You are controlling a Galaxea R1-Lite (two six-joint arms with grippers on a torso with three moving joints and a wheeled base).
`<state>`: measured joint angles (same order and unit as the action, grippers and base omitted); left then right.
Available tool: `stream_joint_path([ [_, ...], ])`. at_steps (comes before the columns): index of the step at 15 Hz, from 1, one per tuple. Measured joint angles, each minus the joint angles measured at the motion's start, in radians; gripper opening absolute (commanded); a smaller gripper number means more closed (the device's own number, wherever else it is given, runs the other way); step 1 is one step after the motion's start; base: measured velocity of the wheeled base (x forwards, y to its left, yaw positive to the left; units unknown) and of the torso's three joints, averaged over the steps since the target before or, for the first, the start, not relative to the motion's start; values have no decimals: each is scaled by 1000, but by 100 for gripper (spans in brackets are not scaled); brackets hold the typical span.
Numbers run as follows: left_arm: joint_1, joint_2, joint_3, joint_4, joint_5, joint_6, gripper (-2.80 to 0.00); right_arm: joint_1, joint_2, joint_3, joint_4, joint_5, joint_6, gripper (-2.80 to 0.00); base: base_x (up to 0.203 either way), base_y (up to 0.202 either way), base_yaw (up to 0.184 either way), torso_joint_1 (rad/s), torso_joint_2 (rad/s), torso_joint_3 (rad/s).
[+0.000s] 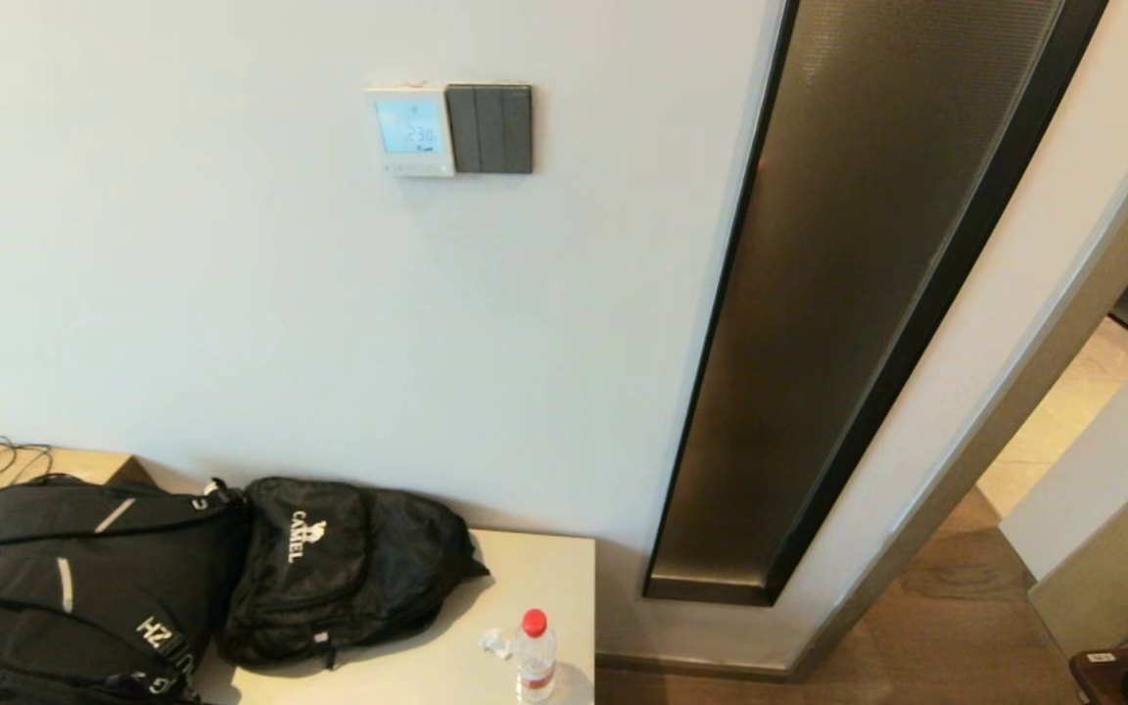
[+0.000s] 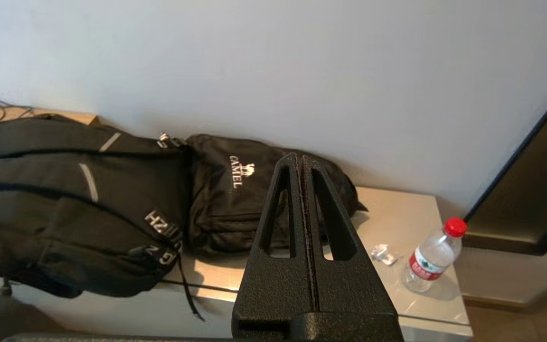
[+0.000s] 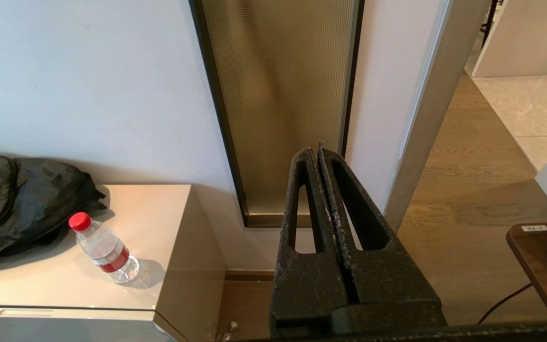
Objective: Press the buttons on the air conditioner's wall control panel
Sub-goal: Turn off the central air conditioner
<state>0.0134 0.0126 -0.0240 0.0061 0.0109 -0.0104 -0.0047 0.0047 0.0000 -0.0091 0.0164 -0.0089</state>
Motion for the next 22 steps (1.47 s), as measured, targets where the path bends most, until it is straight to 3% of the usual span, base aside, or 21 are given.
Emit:
stream_joint_path([
  [22, -6, -15, 4, 4, -7, -27, -280, 0, 0, 0, 0, 0, 2, -280, 0, 0, 0, 0, 0, 0],
])
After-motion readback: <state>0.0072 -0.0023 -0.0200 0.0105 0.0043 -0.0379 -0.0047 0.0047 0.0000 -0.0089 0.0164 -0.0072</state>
